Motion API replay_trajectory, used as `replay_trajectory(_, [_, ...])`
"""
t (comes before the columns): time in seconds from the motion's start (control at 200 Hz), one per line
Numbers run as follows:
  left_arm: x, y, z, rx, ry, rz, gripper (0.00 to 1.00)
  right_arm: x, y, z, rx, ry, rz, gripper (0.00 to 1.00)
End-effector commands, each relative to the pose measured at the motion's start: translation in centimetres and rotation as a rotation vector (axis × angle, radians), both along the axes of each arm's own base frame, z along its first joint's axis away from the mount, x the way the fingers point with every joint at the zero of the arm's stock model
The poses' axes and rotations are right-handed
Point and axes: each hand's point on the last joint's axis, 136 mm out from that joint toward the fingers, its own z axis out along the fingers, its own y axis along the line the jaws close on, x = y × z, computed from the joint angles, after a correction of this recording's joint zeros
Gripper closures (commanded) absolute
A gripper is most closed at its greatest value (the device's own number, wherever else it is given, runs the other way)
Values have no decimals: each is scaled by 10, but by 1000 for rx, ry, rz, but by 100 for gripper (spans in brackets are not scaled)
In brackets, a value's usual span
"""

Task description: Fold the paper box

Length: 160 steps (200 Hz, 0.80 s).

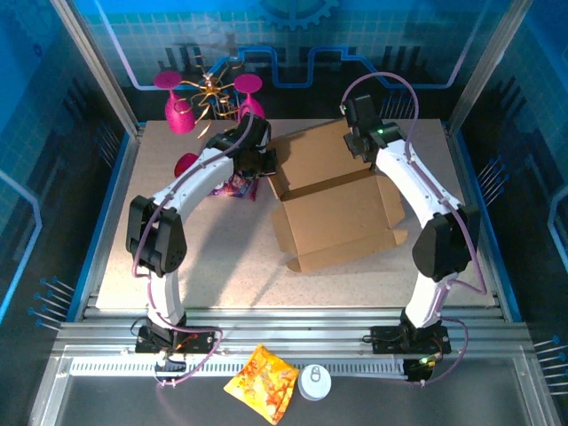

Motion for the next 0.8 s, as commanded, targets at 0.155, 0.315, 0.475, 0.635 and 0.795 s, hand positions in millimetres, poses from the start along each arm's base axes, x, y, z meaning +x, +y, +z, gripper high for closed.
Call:
replay_trajectory(0.155, [11,4,13,9,-26,11,100,-10,-4,6,7,19,39,100])
replay_trajectory(0.315, [11,18,1,105,15,40,100,-12,-6,3,8,49,21,100])
replay_trajectory(0.475, [13,26,-6,206,6,62,100,-18,-8,-4,4,63,-14,100])
replay_trajectory(0.635, [14,28,-8,298,-21,80,100,-22,2,-6,6,67,-4,100])
replay_trajectory(0.795, [14,20,-15,287,-20,67,100,-22,7,-17,20,94,7,100])
